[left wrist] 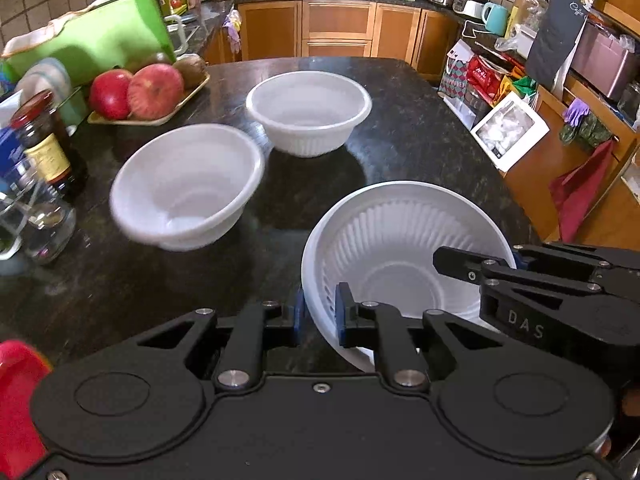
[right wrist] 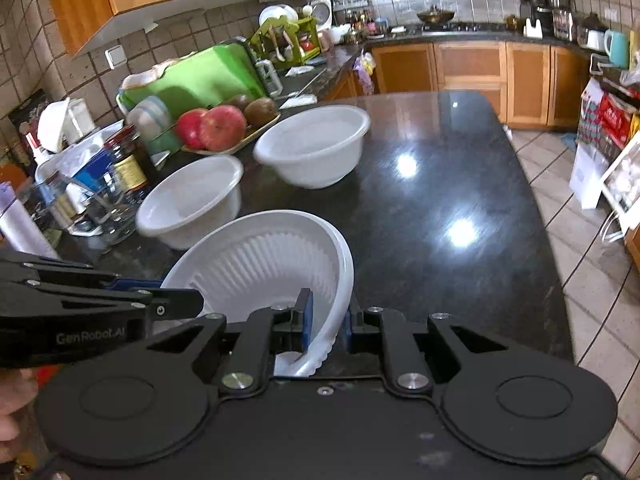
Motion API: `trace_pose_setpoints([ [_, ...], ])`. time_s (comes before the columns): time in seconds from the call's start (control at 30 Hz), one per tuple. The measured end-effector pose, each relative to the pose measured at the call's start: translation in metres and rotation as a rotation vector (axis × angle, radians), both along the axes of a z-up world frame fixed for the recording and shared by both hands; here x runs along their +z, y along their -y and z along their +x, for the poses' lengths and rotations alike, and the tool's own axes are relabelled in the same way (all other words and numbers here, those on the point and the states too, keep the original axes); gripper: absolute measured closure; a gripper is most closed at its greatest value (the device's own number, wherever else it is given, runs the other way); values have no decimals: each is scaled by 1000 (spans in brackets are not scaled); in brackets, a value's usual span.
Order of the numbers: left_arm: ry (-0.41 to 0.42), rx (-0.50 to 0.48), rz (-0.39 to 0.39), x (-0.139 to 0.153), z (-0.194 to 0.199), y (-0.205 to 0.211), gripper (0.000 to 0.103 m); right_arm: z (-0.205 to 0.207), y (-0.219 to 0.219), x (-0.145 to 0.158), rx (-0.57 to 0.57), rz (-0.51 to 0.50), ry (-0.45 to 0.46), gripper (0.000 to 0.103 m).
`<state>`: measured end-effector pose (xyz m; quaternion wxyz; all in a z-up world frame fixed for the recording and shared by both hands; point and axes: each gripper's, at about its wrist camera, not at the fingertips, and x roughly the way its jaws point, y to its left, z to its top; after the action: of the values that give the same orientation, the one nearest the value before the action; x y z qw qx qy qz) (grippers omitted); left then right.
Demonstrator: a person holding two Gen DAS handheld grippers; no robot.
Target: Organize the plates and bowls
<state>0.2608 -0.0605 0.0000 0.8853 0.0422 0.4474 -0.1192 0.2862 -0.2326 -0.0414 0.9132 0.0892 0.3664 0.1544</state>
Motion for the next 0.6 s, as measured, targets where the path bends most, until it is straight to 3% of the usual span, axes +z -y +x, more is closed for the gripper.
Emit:
trace_pose_setpoints([
  [0.33, -47, -22, 18, -1, -34, -43, 82, -32, -45, 0, 40, -17, -100, 86],
  [0.47, -54, -34, 14, -4, -39, -56, 82, -39, -57, -1, 24, -22, -94, 84],
  [0.5, -48, -37, 17, -4, -41, -57, 81, -41, -59, 0, 7, -23, -83, 83],
  [0.57, -26, -47, 25, -5, -43, -58, 77, -47, -61, 2, -15, -37, -59, 63],
  [0.6, -16, -47, 27, -5, -45, -60, 71, -48, -62, 3, -27, -45, -47, 60],
])
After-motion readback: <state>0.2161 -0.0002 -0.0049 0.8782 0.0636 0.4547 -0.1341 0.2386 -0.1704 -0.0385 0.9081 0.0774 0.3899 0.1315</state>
